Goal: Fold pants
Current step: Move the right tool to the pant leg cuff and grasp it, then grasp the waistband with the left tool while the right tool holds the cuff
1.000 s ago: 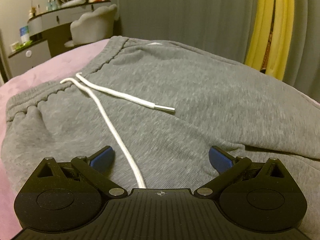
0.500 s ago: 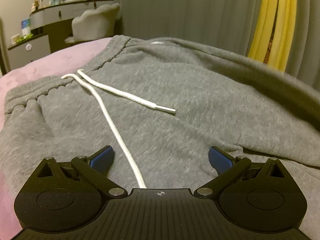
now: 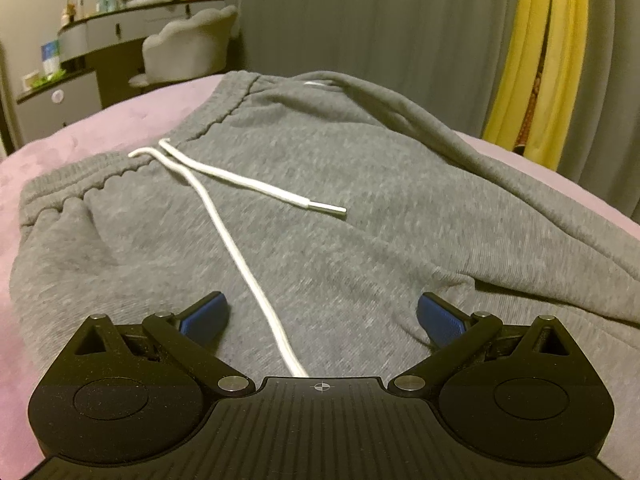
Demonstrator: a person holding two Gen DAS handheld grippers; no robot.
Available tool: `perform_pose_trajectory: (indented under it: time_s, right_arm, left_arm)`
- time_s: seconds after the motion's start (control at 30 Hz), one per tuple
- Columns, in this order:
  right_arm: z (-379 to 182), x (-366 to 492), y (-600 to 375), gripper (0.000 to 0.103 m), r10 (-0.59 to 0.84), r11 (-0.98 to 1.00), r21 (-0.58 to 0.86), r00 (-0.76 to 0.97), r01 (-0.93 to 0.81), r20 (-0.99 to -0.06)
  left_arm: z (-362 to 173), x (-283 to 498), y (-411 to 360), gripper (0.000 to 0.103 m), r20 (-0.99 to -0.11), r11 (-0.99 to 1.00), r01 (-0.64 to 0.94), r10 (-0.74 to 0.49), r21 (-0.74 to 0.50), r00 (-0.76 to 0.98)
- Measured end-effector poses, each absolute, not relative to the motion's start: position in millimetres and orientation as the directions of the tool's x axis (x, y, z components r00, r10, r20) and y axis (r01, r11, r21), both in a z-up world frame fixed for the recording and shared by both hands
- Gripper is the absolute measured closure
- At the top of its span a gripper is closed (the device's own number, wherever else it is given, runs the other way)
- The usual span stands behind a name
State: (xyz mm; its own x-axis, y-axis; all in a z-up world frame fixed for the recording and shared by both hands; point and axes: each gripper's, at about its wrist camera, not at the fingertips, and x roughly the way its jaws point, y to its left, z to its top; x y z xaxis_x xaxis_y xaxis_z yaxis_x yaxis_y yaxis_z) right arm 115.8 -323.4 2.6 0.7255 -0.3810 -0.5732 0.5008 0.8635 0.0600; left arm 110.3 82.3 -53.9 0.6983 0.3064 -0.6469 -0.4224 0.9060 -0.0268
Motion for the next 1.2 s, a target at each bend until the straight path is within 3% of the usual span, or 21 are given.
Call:
perform_pose_trajectory:
  time_s: [0.1, 0.23, 0.33, 0.37, 0.4, 0.43, 0.57, 0.63, 0.73, 0.8, 0.83, 0.87, 0.9, 0.93, 1.0, 1.07, 1.13, 1.17, 1.2]
  right_arm:
    - [-14.3, 135.6, -308.9, 0.037, -0.408, 0.890, -0.082, 0.702, 0.449, -0.584]
    - [-17.6, 136.5, -286.2, 0.037, -0.476, 0.879, -0.270, 0.721, 0.392, -0.503]
    - [-30.3, 153.2, -282.4, 0.040, -0.515, 0.850, -0.398, 0.701, 0.344, -0.493]
    - [-31.1, 155.6, -283.8, 0.070, -0.510, 0.853, -0.399, 0.702, 0.337, -0.498]
    - [-29.8, 158.8, -286.4, 0.091, -0.517, 0.849, -0.407, 0.689, 0.337, -0.508]
    - [-26.1, 163.7, -290.4, 0.098, -0.547, 0.831, -0.427, 0.662, 0.357, -0.513]
    - [28.5, 126.4, -319.3, 0.098, -0.526, 0.838, -0.142, 0.708, 0.527, -0.471]
    - [55.2, 79.4, -342.1, 0.098, -0.506, 0.779, 0.129, 0.737, 0.613, -0.448]
    - [50.7, 15.2, -363.3, 0.097, -0.508, 0.629, 0.397, 0.740, 0.668, -0.440]
    - [27.6, 2.2, -375.9, 0.090, -0.463, 0.564, 0.451, 0.717, 0.692, -0.521]
    - [10.9, 4.0, -386.6, 0.089, -0.388, 0.537, 0.478, 0.706, 0.695, -0.592]
    - [-0.9, 9.4, -402.5, 0.081, -0.303, 0.500, 0.519, 0.701, 0.693, -0.645]
    - [-10.0, 8.0, -411.3, 0.076, -0.231, 0.444, 0.589, 0.721, 0.675, -0.653]
    - [-18.2, 2.7, -420.9, 0.061, -0.194, 0.370, 0.687, 0.775, 0.625, -0.601]
    - [-23.4, -2.4, -430.4, 0.023, -0.173, 0.297, 0.796, 0.850, 0.527, -0.498]
    - [-22.1, 8.4, -433.6, 0.020, -0.126, 0.308, 0.826, 0.881, 0.472, -0.456]
    - [-17.8, 14.9, -428.9, 0.041, -0.134, 0.372, 0.804, 0.884, 0.463, -0.447]
    - [-14.5, 15.1, -422.2, 0.090, -0.140, 0.403, 0.791, 0.886, 0.460, -0.443]
    - [-13.1, 18.2, -421.0, 0.096, -0.123, 0.423, 0.787, 0.889, 0.449, -0.442]
  left_arm:
    - [-55.6, 110.7, 79.9, 0.000, -0.638, 0.908, -0.420, 0.317, -0.010, 0.702]
    - [-56.8, 111.9, 78.3, 0.000, -0.631, 0.907, -0.421, 0.326, -0.001, 0.704]
    - [-58.3, 112.3, 77.3, 0.000, -0.626, 0.907, -0.420, 0.330, 0.004, 0.707]
    - [-58.4, 112.1, 77.2, 0.000, -0.625, 0.908, -0.418, 0.330, 0.006, 0.708]
    - [-58.6, 112.1, 77.5, 0.000, -0.625, 0.909, -0.417, 0.329, 0.005, 0.708]
    - [-58.6, 111.9, 78.0, 0.000, -0.625, 0.909, -0.416, 0.326, 0.002, 0.709]
    - [-57.7, 112.1, 79.4, 0.000, -0.628, 0.909, -0.416, 0.320, -0.006, 0.709]
    - [-56.9, 111.8, 80.3, 0.000, -0.631, 0.909, -0.416, 0.315, -0.014, 0.709]
    - [-54.4, 110.9, 83.4, 0.000, -0.636, 0.908, -0.416, 0.298, -0.040, 0.712]
    - [-49.8, 110.1, 84.8, 0.000, -0.642, 0.911, -0.409, 0.279, -0.060, 0.714]
    - [-45.7, 109.2, 85.2, 0.000, -0.645, 0.913, -0.401, 0.266, -0.069, 0.716]
    - [-41.1, 107.6, 85.6, 0.000, -0.641, 0.917, -0.390, 0.252, -0.081, 0.725]
    - [-33.4, 104.6, 86.6, 0.000, -0.628, 0.923, -0.372, 0.231, -0.102, 0.743]
    - [-25.4, 101.5, 88.0, 0.000, -0.607, 0.925, -0.358, 0.213, -0.126, 0.765]
    - [-10.4, 101.6, 93.7, 0.000, -0.575, 0.923, -0.340, 0.181, -0.182, 0.798]
    - [0.0, 114.3, 104.7, 0.000, -0.575, 0.911, -0.324, 0.125, -0.257, 0.808]
    - [5.4, 135.7, 114.9, 0.002, -0.587, 0.897, -0.324, 0.094, -0.301, 0.804]
    - [8.7, 150.8, 120.6, 0.012, -0.594, 0.890, -0.330, 0.087, -0.314, 0.800]
    - [10.8, 163.4, 125.4, 0.019, -0.603, 0.887, -0.332, 0.080, -0.321, 0.794]
